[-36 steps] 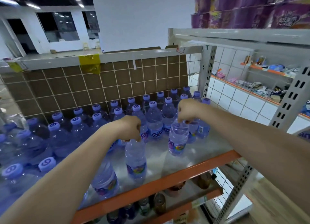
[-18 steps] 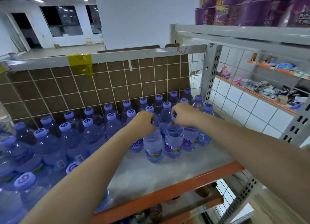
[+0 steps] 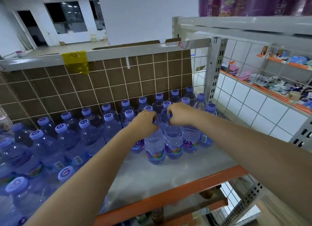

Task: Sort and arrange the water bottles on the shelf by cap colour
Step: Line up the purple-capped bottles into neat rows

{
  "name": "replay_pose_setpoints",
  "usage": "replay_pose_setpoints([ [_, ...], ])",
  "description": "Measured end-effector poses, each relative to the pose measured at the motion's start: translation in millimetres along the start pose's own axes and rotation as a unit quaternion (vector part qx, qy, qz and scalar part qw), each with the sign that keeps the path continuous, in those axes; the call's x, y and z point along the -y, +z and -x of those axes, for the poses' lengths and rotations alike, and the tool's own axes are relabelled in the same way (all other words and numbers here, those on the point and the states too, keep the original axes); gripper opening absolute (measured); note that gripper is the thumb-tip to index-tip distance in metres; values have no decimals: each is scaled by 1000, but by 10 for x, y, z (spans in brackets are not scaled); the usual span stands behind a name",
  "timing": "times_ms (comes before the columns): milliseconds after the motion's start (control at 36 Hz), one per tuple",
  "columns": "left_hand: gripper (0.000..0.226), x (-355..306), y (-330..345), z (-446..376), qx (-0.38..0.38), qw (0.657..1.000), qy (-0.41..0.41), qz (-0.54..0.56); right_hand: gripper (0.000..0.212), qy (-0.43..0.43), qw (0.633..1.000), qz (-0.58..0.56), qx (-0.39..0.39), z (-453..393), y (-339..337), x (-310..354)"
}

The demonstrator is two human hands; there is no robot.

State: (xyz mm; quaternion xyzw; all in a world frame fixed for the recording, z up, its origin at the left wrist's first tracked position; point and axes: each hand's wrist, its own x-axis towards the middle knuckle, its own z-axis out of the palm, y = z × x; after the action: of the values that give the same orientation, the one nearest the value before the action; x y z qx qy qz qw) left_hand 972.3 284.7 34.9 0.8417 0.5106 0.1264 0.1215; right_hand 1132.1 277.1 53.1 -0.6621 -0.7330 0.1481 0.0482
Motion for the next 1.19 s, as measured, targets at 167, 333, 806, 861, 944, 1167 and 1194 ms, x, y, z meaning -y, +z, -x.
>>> replay_pose_setpoints([
  [167, 42, 40, -37, 101, 7, 999, -25, 21, 33, -11, 999, 37, 9, 27, -41, -29],
  [333, 37, 209, -300, 320, 6, 997, -67, 28, 31, -63, 984, 84, -147, 62, -128, 124],
  [806, 20, 1121, -1119, 1358, 91, 986, -138, -27, 27, -227, 969, -56, 75, 133, 347, 1530],
  [861, 24, 1260, -1179, 1492, 119, 983, -141, -19, 30, -230, 967, -70, 85, 191, 391, 1708],
  [944, 31, 1447, -1262, 1672, 164, 975, -149, -25, 37, -229, 963, -86, 111, 248, 473, 1979],
  [1167, 38, 1854, -1314, 1998, 276, 946, -162, -56, 53, -186, 971, -32, 145, 385, 685, 2376],
  [1194, 41, 1877, -1305, 2021, 280, 945, -161, -59, 53, -183, 971, -28, 149, 394, 720, 2377],
])
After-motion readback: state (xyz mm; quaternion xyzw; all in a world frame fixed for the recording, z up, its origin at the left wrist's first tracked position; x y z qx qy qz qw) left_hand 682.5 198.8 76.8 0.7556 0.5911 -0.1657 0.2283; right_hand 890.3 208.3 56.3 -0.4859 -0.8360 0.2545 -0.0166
